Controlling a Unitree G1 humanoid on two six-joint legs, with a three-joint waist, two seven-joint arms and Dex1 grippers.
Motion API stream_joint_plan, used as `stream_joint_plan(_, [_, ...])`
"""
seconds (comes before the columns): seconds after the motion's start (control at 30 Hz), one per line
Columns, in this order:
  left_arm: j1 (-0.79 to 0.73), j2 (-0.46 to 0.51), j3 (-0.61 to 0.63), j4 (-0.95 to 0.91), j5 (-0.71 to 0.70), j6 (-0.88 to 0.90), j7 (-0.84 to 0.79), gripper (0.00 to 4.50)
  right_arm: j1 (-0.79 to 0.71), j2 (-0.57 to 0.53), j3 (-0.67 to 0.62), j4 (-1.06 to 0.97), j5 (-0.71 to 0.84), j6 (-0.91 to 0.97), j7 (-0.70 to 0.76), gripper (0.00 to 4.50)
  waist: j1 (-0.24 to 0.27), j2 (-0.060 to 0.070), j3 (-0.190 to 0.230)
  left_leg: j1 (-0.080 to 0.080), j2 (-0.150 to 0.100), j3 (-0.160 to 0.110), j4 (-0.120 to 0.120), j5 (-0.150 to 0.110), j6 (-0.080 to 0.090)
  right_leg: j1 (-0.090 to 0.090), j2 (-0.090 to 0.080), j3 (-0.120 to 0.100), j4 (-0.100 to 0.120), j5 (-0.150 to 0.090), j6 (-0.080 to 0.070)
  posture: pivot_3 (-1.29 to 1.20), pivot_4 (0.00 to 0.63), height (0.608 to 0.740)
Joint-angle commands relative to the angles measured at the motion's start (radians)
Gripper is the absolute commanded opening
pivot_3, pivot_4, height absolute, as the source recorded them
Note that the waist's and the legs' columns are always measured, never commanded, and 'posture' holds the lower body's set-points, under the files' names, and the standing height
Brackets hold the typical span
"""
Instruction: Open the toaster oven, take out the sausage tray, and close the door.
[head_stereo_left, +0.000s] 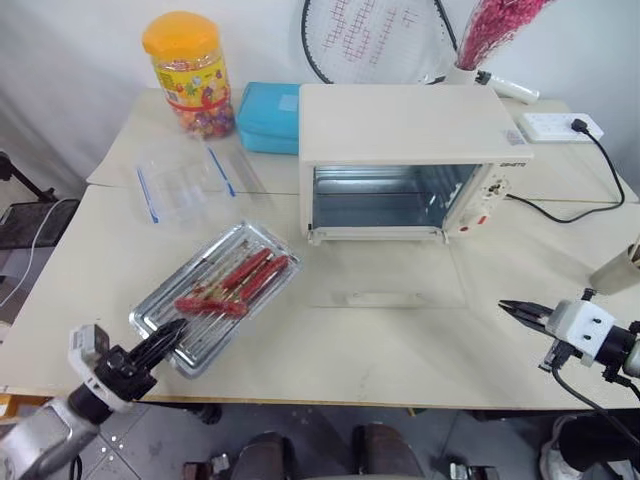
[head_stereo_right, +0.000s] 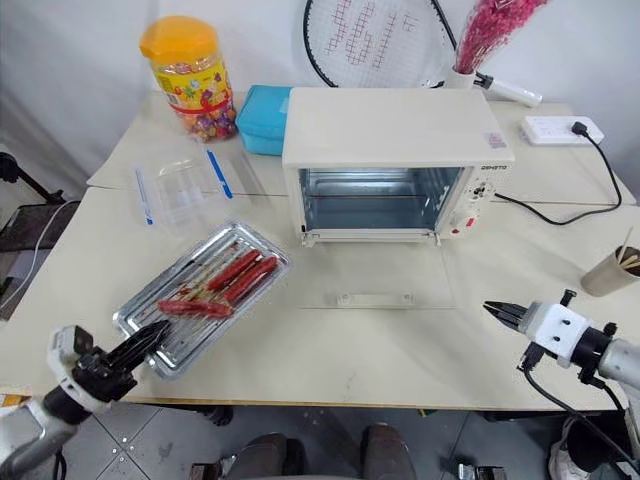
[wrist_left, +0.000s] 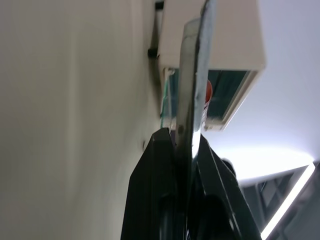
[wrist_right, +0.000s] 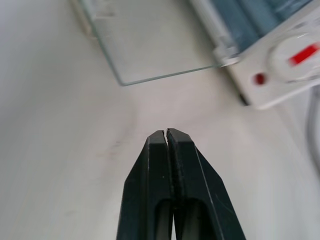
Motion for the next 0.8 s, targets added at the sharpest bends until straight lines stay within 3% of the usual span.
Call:
stream_joint_plan(0.03, [0.000,-0.113,0.068,-0.120,-0.033,-0.115,0.070,0.00,-0.085,0.022,0.031,0.091,0.061,0.099,0.068,0.04,0.002,0.000,0.000,0.000,0.000,0.000,0.000,0.000,0.000,0.001,0.000,-0.001,-0.001,0.000,0.000,0.00,0.150,0.740])
stream_joint_plan(0.17, [-0.021,-0.207,0.076,-0.197,-0.033,-0.187,0.138,0.00,-0.184,0.069,0.051,0.154,0.136,0.145,0.175,0.04,0.002,0.001,0.000,0.001,-0.001,-0.004,0.000,0.000,0.000,0.006,0.000,-0.005,-0.005,0.001,0.000,0.00,0.150,0.740])
stream_joint_plan(0.37, [-0.062,-0.235,0.073,-0.237,-0.033,-0.230,0.191,0.00,-0.218,0.119,0.031,0.019,0.296,0.346,0.216,0.04,0.003,0.001,0.000,-0.001,-0.001,-0.006,0.000,-0.001,0.001,0.007,0.001,-0.007,-0.008,0.001,0.000,0.00,0.150,0.740])
stream_joint_plan(0.6, [-0.078,-0.206,0.062,-0.259,-0.033,-0.217,0.191,0.00,-0.184,0.133,-0.075,-0.285,0.496,0.610,0.054,0.04,0.005,0.002,0.001,-0.001,-0.001,-0.008,0.000,-0.002,0.000,0.008,0.001,-0.009,-0.009,0.001,0.000,0.00,0.150,0.740])
stream_joint_plan(0.8, [-0.064,-0.129,0.066,-0.224,-0.033,-0.163,0.139,0.00,-0.231,0.162,-0.214,-0.462,0.693,0.800,-0.182,0.04,0.010,0.002,0.001,-0.003,-0.001,-0.011,0.000,-0.003,-0.001,0.008,0.000,-0.011,-0.012,0.001,0.000,0.00,0.150,0.740])
